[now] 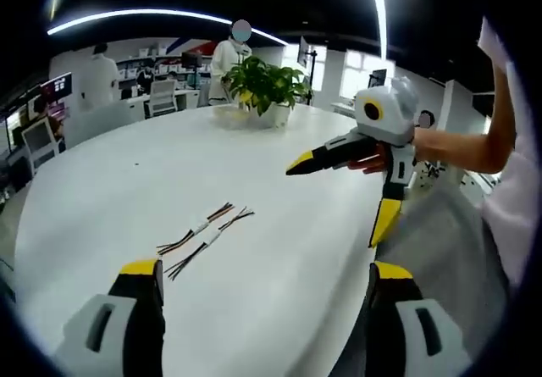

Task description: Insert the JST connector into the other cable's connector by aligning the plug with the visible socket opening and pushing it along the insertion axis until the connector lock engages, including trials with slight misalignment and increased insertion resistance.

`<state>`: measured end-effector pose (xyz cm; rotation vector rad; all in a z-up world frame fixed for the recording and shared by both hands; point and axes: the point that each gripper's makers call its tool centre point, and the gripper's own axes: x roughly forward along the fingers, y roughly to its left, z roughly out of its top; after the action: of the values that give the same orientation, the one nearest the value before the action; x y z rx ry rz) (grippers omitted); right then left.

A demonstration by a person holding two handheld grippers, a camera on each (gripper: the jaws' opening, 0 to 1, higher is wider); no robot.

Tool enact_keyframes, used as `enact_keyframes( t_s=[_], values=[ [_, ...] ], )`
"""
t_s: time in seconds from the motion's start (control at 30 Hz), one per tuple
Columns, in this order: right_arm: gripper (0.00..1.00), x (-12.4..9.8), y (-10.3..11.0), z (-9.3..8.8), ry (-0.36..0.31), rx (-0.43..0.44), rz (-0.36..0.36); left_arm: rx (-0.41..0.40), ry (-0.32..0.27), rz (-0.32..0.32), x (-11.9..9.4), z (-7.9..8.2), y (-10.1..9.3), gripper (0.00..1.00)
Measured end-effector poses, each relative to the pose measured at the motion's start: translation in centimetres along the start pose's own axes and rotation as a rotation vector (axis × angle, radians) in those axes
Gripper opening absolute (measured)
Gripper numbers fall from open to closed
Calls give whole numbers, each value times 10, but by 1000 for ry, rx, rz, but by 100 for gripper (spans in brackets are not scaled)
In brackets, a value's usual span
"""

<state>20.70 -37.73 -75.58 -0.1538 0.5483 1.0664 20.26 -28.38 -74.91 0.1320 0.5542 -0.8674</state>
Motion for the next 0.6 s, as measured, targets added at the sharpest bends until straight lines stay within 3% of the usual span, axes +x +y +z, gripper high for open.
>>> enact_keyframes(
  t_s=[0.6],
  values=[
    [100,-14,9,-5,-15,36,-57,-59,15,68,-21,-18,-4,99]
  ],
)
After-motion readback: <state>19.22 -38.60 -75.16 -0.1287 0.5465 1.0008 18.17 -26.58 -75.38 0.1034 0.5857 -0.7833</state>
